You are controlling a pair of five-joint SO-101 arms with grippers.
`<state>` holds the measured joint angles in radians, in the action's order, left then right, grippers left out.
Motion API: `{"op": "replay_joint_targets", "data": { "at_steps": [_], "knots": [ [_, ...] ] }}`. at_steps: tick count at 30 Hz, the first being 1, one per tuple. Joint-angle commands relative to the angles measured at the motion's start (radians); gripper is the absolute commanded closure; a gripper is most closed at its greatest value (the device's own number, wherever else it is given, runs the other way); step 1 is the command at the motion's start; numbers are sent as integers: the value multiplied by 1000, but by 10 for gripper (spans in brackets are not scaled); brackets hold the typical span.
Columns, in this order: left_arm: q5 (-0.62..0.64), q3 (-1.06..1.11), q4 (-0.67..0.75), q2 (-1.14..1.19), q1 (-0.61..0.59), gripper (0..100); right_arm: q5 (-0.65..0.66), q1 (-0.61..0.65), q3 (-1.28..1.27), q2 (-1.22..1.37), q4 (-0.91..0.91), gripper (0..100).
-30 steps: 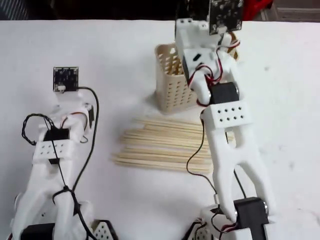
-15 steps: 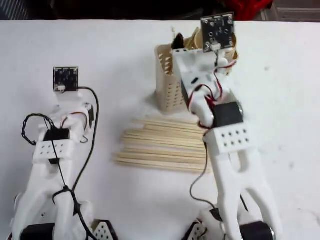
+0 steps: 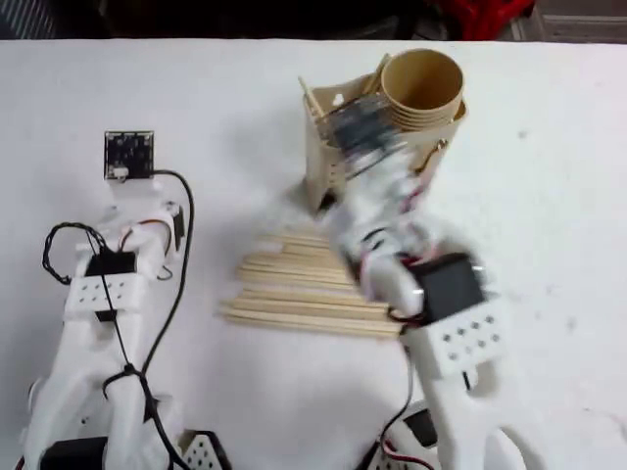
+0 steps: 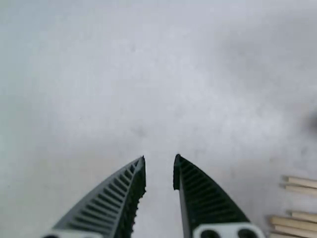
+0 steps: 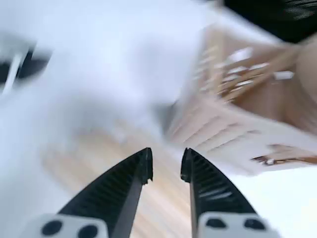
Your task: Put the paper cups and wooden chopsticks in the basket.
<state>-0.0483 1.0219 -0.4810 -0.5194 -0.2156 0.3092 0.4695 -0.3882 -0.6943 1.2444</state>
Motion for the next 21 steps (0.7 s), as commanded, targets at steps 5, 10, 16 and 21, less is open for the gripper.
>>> {"op": "replay_joint_targets", "data": {
  "at_steps": [5,10,16,21],
  "knots": [
    [-11,-5,31,-36,16,890,344,142,-325,157,-114,808],
    [-11,-5,31,-36,16,890,448,154,-494,231,-352,806],
    [-11,-5,31,-36,16,890,454,189,-522,389,-524,807],
    [-11,-5,31,-36,18,889,453,171,-520,503,-615,810]
  ]
}}
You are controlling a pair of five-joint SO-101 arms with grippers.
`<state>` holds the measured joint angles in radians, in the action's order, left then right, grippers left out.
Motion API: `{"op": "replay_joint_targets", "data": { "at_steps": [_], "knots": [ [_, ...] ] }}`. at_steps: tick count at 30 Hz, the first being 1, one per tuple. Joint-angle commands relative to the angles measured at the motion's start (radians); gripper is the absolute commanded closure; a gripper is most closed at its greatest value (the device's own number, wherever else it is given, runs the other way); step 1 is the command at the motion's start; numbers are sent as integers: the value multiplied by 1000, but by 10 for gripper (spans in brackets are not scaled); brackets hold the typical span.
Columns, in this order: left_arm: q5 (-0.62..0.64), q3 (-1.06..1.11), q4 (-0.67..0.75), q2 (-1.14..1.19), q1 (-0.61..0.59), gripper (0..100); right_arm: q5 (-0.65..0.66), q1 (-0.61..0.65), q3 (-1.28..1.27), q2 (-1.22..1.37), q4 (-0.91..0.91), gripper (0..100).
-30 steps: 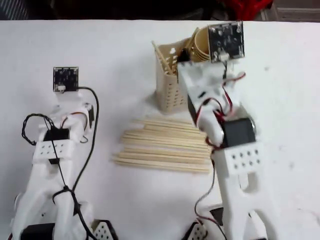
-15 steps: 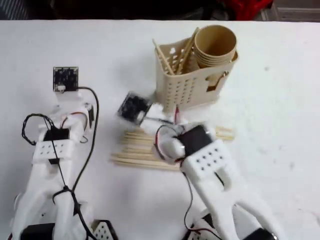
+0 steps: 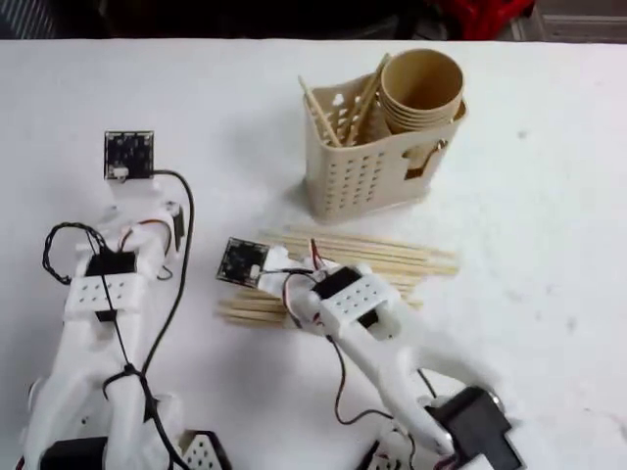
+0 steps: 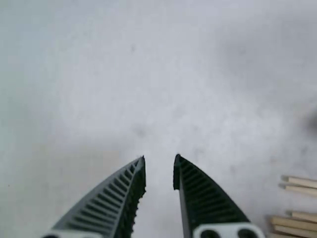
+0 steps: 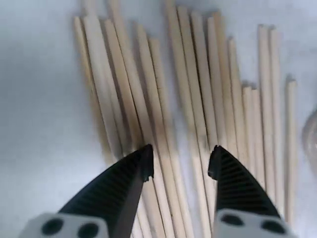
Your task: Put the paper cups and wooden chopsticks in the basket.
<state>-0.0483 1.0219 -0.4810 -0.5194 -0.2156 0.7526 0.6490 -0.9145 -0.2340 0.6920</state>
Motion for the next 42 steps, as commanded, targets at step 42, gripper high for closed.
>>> {"op": "replay_joint_targets", "data": {
  "at_steps": [42],
  "knots": [
    [-11,-3,31,-36,35,890,-69,-79,9,-395,134,975]
  ]
}}
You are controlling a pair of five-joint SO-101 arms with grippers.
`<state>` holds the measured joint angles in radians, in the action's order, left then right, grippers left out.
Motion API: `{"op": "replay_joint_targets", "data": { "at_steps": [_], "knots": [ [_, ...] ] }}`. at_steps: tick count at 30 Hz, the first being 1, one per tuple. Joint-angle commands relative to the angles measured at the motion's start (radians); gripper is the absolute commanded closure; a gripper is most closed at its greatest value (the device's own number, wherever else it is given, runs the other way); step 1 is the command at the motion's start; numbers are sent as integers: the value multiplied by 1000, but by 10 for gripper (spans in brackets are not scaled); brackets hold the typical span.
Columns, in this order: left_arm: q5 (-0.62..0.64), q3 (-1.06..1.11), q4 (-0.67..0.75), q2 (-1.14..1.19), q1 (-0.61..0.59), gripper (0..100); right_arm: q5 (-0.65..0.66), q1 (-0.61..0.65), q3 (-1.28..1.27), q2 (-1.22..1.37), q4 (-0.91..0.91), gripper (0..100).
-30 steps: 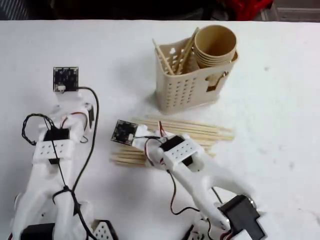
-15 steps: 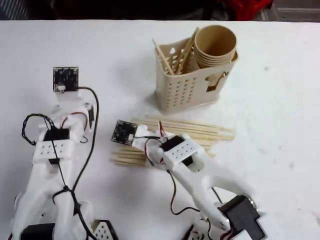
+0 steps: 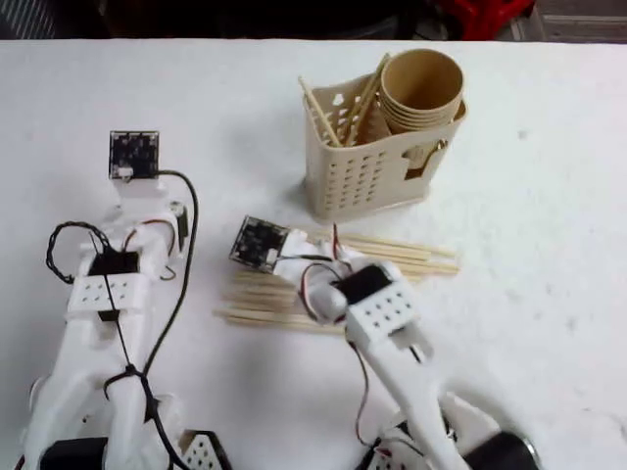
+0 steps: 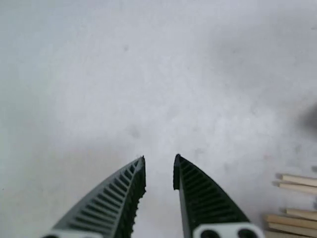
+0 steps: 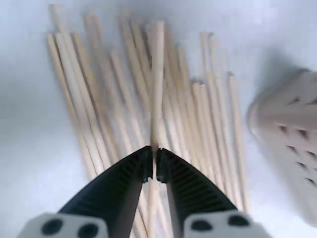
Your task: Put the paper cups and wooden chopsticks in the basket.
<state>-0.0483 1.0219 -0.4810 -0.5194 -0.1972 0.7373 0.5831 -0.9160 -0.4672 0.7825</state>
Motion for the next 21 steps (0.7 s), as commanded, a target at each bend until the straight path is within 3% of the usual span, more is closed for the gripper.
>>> {"op": "replay_joint_targets", "data": {
  "at_steps": [1,5,12,18,21],
  "knots": [
    [-11,-3,31,-36,16,890,-69,-16,14,-196,47,975],
    [-11,-3,31,-36,18,890,-204,-96,129,-340,50,975],
    [-11,-3,31,-36,18,890,-431,-217,583,-375,85,981],
    [-11,-3,31,-36,15,890,-497,-219,858,-220,16,981],
    [-11,-3,31,-36,15,890,-485,-223,914,-147,180,981]
  ]
}}
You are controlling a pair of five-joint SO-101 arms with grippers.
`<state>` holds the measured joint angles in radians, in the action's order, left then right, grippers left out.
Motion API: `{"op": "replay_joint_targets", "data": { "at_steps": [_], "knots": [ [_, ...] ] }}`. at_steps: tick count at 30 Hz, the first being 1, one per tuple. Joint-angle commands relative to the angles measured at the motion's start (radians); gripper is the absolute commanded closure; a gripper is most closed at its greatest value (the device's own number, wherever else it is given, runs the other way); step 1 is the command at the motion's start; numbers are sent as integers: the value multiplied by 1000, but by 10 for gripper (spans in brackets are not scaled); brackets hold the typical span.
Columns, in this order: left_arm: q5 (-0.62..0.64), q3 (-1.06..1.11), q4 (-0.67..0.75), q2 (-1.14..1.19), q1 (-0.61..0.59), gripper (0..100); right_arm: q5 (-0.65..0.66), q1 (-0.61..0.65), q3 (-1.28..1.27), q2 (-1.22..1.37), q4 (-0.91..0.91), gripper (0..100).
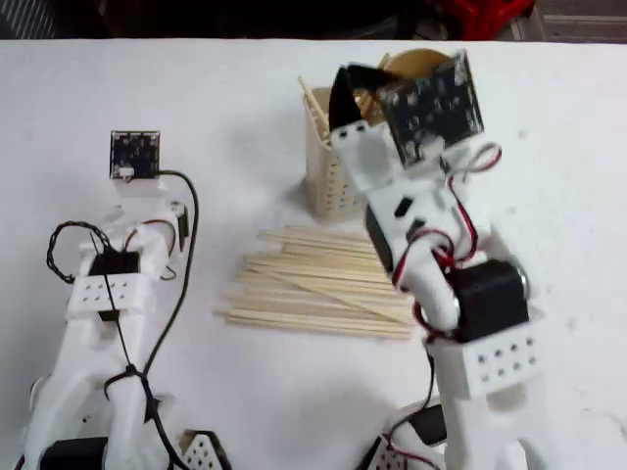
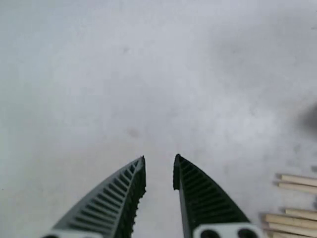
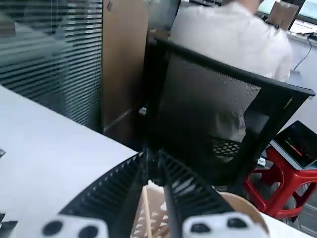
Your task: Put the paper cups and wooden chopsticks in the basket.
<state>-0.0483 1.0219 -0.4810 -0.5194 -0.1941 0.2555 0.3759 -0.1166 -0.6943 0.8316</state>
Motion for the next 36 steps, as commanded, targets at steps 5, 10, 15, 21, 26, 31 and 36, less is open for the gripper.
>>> {"op": "replay_joint_targets", "data": {
  "at_steps": [5,10,15,21,26,31,36],
  "knots": [
    [-11,-3,31,-36,15,889,192,85,68,173,527,981],
    [-11,-3,31,-36,12,890,356,206,-227,208,572,973],
    [-11,-3,31,-36,12,890,437,252,-598,214,302,831],
    [-11,-3,31,-36,15,890,439,251,-815,222,67,812],
    [-11,-3,31,-36,15,890,433,251,-867,229,-25,812],
    [-11,-3,31,-36,15,890,431,249,-836,386,-88,812],
    [-11,-3,29,-36,15,890,430,191,-746,518,-96,844]
  ]
}}
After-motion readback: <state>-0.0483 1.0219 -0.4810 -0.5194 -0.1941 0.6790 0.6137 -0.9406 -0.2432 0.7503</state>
